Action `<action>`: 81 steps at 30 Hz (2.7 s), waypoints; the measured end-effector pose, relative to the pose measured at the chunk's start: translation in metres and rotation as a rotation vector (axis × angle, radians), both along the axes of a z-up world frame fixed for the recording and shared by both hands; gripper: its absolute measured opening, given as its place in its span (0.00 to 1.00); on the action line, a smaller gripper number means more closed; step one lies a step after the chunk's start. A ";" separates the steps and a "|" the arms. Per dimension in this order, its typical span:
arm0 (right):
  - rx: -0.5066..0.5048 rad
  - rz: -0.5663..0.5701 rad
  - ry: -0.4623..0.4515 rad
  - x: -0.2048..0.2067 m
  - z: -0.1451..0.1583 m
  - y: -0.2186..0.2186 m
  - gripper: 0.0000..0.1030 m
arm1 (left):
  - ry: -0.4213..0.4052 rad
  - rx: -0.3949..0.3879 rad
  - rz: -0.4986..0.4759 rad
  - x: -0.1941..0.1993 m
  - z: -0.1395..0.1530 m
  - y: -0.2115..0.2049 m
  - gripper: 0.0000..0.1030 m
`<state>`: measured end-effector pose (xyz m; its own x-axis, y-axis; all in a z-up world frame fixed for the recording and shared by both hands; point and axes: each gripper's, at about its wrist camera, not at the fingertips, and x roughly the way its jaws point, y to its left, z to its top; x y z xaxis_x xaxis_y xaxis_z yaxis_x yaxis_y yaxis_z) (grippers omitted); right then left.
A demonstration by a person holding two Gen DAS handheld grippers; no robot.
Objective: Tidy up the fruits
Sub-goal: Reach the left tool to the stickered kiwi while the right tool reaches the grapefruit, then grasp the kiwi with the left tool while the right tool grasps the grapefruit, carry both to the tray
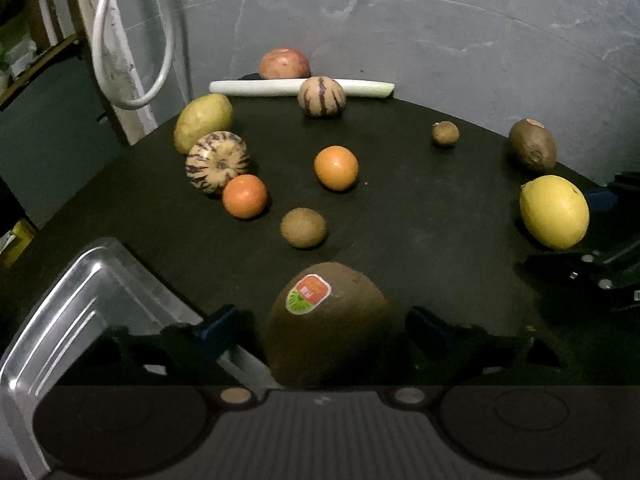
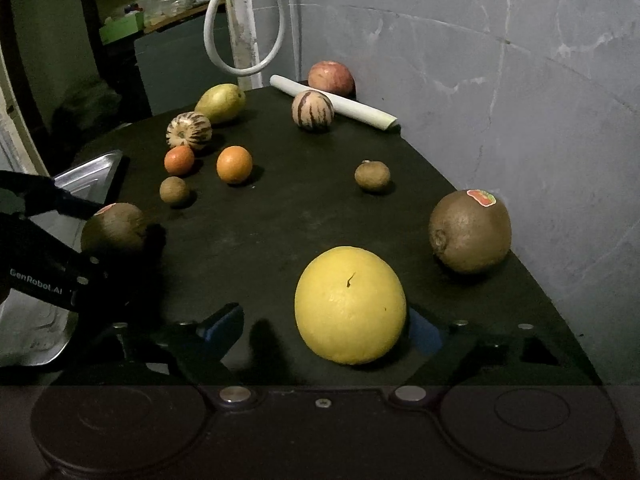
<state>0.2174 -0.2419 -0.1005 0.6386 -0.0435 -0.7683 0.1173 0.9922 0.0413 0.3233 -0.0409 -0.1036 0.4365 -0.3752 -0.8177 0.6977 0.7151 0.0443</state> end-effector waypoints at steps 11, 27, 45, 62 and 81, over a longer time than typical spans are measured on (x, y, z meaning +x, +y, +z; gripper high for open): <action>-0.023 -0.044 -0.011 0.006 -0.004 0.001 0.73 | 0.022 -0.023 -0.011 -0.001 -0.005 -0.001 0.77; -0.013 -0.158 -0.013 -0.003 -0.006 0.010 0.56 | 0.019 -0.049 0.050 -0.002 -0.003 0.002 0.64; 0.027 -0.137 -0.118 -0.015 0.041 0.076 0.56 | 0.075 -0.242 0.074 -0.005 0.035 0.053 0.64; 0.113 0.210 -0.128 0.118 0.051 0.193 0.56 | -0.002 -0.169 0.447 0.078 0.046 0.192 0.64; -0.033 0.415 -0.086 0.179 0.011 0.241 0.56 | 0.003 -0.141 0.500 0.101 0.013 0.226 0.64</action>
<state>0.3963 -0.0008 -0.0899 0.6687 0.2073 -0.7140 -0.2949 0.9555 0.0013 0.4242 0.1855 -0.0902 0.5883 -0.2276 -0.7759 0.2687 0.9601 -0.0778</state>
